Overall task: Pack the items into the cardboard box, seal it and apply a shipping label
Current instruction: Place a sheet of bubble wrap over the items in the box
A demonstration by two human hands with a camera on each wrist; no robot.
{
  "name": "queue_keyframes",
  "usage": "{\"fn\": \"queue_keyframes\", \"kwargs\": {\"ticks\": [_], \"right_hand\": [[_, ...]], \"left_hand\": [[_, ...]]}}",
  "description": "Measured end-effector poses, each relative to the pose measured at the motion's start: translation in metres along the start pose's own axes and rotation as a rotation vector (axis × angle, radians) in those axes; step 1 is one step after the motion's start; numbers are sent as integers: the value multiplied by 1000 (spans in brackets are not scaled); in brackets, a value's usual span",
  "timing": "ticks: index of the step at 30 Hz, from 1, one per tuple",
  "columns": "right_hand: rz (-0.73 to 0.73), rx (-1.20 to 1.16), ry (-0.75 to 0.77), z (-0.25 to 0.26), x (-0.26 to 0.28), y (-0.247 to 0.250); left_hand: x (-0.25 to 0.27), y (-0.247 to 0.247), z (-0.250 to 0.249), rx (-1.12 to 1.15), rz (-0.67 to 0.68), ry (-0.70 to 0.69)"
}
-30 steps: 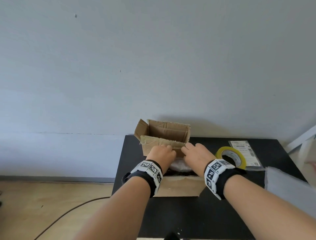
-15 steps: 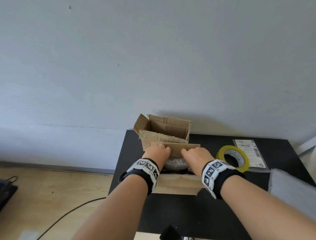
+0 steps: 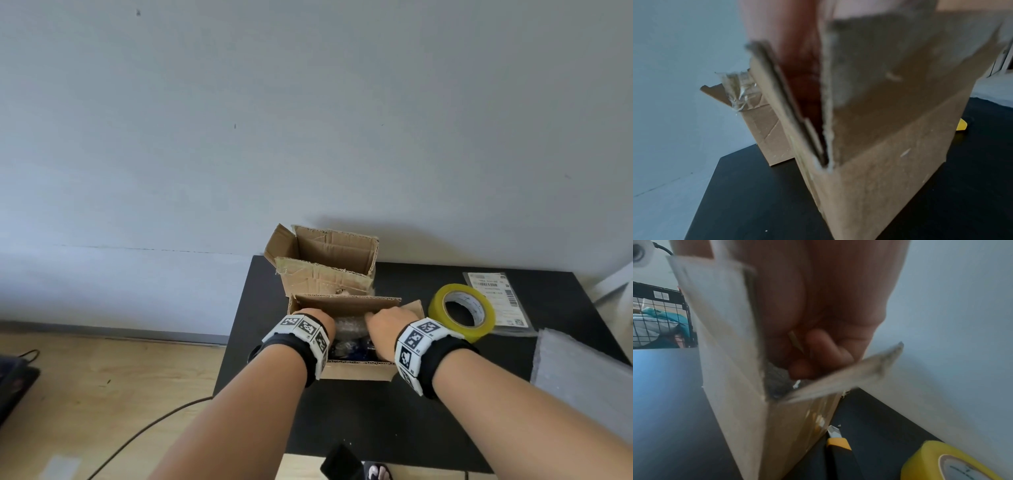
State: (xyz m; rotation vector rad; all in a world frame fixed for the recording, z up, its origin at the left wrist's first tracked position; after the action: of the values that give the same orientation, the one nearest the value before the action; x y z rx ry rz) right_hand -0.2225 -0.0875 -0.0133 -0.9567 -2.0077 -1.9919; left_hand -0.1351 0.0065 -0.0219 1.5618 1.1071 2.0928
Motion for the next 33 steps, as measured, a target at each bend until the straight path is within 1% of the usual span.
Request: {"fn": "queue_keyframes", "kwargs": {"ticks": [3, 8, 12, 14, 18, 20, 21, 24, 25, 26, 27, 28, 29, 31, 32, 33], "right_hand": [[80, 64, 11, 0, -3, 0], [140, 168, 19, 1, -14, -2], [172, 260, 67, 8, -26, -12], [201, 308, 97, 10, -29, -14], [207, 367, 132, 10, -34, -13], [169, 334, 116, 10, -34, -14], [127, 285, 100, 9, -33, -14], [-21, 130, 81, 6, -25, -11], [-54, 100, 95, 4, -23, -10], [-65, 78, 114, 4, -22, -10], [-63, 48, 126, 3, -22, -10], [-51, 3, 125, 2, -23, -10], [-27, -57, 114, 2, -25, -12], [46, -142, 103, 3, -28, -19], [77, -156, 106, 5, -30, -23], [102, -150, 109, 7, -31, -27]], "left_hand": [[-1, -4, 3, 16, -6, 7], [-8, -9, 2, 2, 34, 36], [-8, -11, 2, -38, 15, 14], [-10, -12, 2, -75, 36, 11], [-9, -8, 2, -50, 50, -11], [-11, -8, 0, -39, 19, -13], [-13, -7, -1, -2, 12, -3], [-21, -2, -4, 68, 52, 35], [-21, 2, -6, 62, 21, 26], [-21, 7, -8, 55, -45, 16], [-21, 11, -12, 46, -111, -3], [-21, 13, -15, 46, -148, -18], [-24, 10, -18, 62, -152, -28], [-33, -3, -18, 104, -54, -28], [-39, -13, -16, 123, -4, -33], [-43, -20, -14, 142, 17, -37]]}}
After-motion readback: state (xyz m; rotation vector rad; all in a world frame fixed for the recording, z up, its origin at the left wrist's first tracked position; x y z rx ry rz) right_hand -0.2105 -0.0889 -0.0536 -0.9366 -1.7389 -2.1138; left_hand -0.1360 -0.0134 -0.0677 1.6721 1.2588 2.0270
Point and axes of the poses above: each hand's wrist, its own x-axis away from the middle knuckle, its own y-axis out of the back of the hand, z = x × y, the point moved 3 cm from there along -x, towards the middle knuckle, and after that the axes turned 2 degrees about -x, right-handed, at the moved point
